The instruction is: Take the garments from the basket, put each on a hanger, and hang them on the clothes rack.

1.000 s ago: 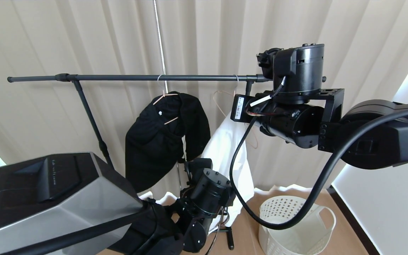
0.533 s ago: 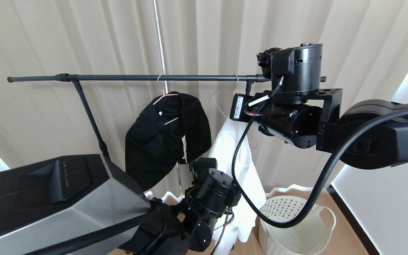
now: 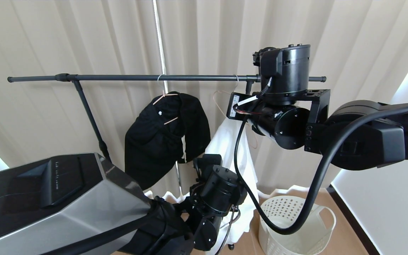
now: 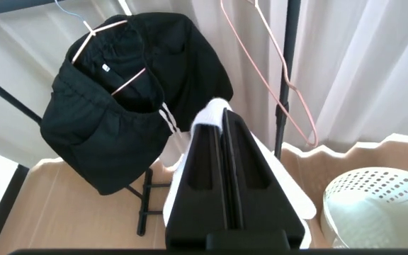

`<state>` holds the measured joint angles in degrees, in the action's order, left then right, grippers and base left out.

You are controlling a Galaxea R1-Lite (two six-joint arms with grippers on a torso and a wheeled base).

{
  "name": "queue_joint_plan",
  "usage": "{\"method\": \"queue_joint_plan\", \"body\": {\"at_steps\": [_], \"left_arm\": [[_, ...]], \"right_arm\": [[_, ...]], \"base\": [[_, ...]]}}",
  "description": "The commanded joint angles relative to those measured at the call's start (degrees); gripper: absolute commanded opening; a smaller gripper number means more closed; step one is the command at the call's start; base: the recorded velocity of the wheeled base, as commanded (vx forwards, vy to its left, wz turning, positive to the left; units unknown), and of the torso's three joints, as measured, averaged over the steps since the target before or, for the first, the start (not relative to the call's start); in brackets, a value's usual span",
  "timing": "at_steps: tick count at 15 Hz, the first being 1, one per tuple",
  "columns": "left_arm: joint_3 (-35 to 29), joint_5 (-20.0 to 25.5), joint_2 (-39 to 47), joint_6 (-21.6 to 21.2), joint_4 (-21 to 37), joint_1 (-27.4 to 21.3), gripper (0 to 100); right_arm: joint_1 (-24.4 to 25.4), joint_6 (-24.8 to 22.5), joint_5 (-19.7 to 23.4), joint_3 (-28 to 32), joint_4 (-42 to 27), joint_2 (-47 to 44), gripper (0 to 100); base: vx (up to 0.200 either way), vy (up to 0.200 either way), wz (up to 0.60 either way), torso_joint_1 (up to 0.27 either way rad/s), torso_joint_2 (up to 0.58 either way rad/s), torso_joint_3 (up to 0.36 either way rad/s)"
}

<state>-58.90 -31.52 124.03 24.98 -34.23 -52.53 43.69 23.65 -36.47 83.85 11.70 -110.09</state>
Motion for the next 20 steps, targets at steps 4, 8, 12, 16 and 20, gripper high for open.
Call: {"method": "queue_joint_plan", "body": {"at_steps": [4,8,12,16,20], "left_arm": [[1.1,0.0,2.2,0.4,0.1,0.2,100],[2.6,-0.1,2.4,1.3,0.3,0.0,0],[5.5,-0.1,-2.9,1.1,0.5,-0.2,0],[2.7,0.0,-12.8,-4.1,6.1,5.0,0],[-12.5,0.1,-14.0,-7.4,18.1,10.3,0]], "right_arm": [[0.1,0.0,-0.1,0.3,0.0,0.4,0],[-1.6,-0.2,0.0,1.2,-0.1,0.0,0],[-5.8,-0.4,0.0,2.9,-0.6,-0.3,0],[-8.7,-3.4,0.0,3.2,-6.9,2.0,0],[-8.5,-3.5,0.4,4.4,-27.1,7.0,0]], "base": [[0.000,0.000,0.00,0.000,0.00,0.000],[0.000,0.000,0.00,0.000,0.00,0.000],[0.000,0.000,0.00,0.000,0.00,0.000],[0.000,0.000,0.00,0.000,0.00,0.000],[0.000,0.000,0.00,0.000,0.00,0.000]]}}
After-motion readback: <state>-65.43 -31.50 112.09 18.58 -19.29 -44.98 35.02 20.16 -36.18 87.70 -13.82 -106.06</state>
